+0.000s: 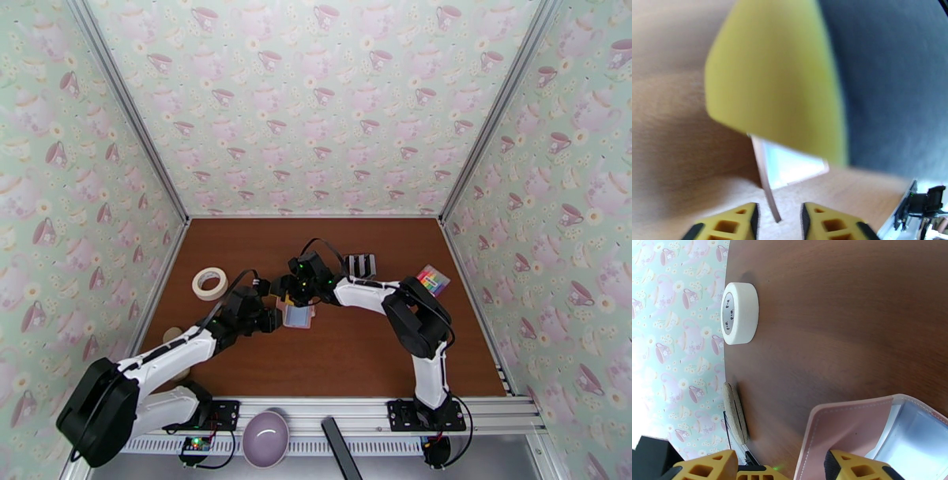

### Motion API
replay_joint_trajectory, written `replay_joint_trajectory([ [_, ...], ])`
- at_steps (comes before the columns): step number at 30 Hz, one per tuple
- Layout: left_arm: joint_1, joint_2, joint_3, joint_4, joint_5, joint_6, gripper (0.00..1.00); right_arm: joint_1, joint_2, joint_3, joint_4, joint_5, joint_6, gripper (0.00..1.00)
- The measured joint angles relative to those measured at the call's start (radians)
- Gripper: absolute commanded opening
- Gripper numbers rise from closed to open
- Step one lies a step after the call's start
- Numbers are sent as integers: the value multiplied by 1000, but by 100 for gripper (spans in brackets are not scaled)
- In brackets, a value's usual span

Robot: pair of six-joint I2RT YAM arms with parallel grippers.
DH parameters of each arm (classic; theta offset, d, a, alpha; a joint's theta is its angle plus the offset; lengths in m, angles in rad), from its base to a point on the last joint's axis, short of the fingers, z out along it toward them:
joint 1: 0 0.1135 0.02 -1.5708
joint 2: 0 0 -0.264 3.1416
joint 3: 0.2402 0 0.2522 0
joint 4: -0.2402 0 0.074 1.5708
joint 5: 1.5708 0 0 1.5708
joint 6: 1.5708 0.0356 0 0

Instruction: Put the credit cards into the card holder

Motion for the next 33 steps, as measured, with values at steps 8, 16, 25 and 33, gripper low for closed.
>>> replay_joint_trajectory([
  [8,0,-13,-18,38,-84,-10,13,0,0,-23,34,0,11,63],
  [16,1,55,-33,84,-102,-37,13,-8,-34,-149,104,10,54,63],
  [25,12,154,-35,95,-104,-93,16,-17,-106,-250,153,55,78,62],
  [33,-3,180,-36,85,-104,-126,27,-71,-111,-290,148,70,68,62],
])
